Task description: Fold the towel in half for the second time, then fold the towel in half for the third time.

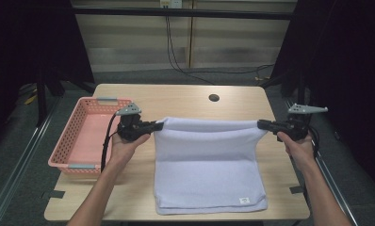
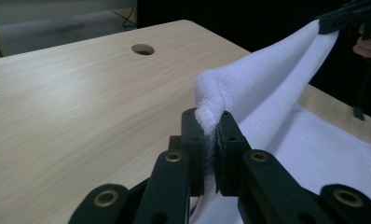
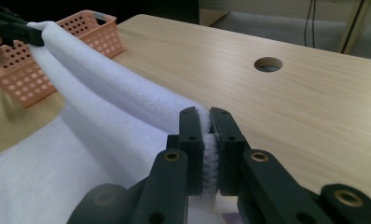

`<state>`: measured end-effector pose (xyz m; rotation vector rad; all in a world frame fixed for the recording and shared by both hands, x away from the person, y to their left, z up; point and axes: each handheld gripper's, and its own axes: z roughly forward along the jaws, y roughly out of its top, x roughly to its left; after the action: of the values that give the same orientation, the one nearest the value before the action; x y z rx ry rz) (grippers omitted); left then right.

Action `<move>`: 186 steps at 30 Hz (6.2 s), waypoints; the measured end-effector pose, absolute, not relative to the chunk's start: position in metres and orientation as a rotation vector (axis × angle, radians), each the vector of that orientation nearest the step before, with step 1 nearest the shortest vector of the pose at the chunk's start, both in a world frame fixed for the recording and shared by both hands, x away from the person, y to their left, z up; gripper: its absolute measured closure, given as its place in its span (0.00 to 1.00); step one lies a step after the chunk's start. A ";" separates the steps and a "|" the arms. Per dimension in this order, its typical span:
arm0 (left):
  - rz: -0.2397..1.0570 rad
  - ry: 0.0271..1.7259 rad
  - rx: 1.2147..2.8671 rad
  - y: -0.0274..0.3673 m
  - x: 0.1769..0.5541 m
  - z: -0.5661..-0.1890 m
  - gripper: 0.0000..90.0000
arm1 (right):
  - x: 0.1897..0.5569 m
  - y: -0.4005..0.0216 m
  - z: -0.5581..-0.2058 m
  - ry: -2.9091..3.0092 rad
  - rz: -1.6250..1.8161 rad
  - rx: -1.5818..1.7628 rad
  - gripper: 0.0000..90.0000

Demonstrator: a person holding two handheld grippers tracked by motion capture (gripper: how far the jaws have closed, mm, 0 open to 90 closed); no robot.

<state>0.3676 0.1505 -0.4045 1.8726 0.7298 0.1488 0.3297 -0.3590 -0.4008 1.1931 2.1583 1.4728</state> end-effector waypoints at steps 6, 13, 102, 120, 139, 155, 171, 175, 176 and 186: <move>0.140 0.693 1.869 0.158 0.327 -0.410 0.94 | 0.295 -0.360 -0.408 2.185 1.505 1.144 0.93; 0.094 0.699 1.933 0.163 0.281 -0.443 0.94 | 0.239 -0.354 -0.438 2.287 1.480 1.122 0.92; 0.008 0.895 2.054 0.138 0.347 -0.481 0.38 | 0.239 -0.076 -0.490 2.846 1.347 0.765 0.39; 0.022 0.986 2.078 0.139 0.351 -0.492 0.37 | 0.203 -0.066 -0.504 2.731 1.181 0.427 0.34; -0.042 0.874 2.136 0.120 0.346 -0.500 0.81 | 0.217 -0.082 -0.497 2.686 1.284 0.661 0.86; -0.106 0.917 1.862 0.132 0.354 -0.459 0.91 | 0.234 -0.093 -0.449 2.619 1.502 0.848 0.88; 0.067 0.850 1.831 0.162 0.351 -0.373 0.91 | 0.250 -0.063 -0.386 2.511 1.803 0.782 0.88; 0.088 0.829 1.890 0.147 0.349 -0.379 0.91 | 0.246 -0.070 -0.393 2.491 1.827 0.799 0.88; 0.080 0.830 1.898 0.140 0.349 -0.384 0.91 | 0.243 -0.075 -0.399 2.487 1.816 0.820 0.88; 0.009 0.781 1.995 0.055 0.358 -0.415 0.89 | 0.216 -0.150 -0.430 2.365 1.712 1.031 0.87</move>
<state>0.3579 0.0551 -0.4151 1.9951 0.7812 0.0092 0.2160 -0.1504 -0.4303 1.0310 2.3650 1.7123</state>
